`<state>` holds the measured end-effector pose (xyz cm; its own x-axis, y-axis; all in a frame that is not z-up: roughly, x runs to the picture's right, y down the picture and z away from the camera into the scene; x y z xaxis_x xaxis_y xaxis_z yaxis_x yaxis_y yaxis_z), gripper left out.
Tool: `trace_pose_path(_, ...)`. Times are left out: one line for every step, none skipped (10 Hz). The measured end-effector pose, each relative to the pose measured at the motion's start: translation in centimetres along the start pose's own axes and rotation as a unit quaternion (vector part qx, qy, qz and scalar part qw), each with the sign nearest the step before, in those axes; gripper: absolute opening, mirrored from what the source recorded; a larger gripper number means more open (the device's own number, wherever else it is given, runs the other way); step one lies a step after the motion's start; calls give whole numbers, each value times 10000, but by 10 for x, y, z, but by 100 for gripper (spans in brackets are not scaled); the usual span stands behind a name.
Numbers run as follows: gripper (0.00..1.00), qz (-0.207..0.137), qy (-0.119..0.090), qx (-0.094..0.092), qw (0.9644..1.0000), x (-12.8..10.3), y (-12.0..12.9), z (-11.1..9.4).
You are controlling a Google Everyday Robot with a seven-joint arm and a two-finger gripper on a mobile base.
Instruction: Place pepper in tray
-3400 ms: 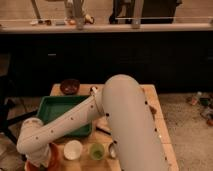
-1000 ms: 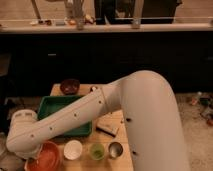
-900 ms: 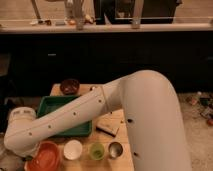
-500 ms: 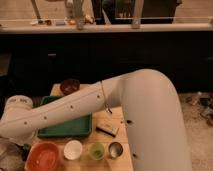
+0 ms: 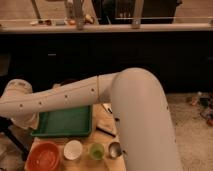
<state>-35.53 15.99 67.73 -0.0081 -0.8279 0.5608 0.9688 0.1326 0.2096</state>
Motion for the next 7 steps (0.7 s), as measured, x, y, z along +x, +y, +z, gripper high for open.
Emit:
trace_pose_path(0, 34, 8, -98, 9999, 8, 3, 2)
trace_pose_path(0, 58, -30, -191, 9998, 13, 7, 6)
trace_pose_path(0, 65, -42, -215, 9997, 14, 8, 7)
trace_pose_path(0, 73, -48, -213, 9997, 14, 9, 7)
trace_pose_path(0, 75, -47, -212, 9997, 14, 9, 7)
trace_pose_path(0, 75, -47, -212, 9997, 14, 9, 7)
trace_pose_path(0, 73, -48, -211, 9997, 14, 9, 7)
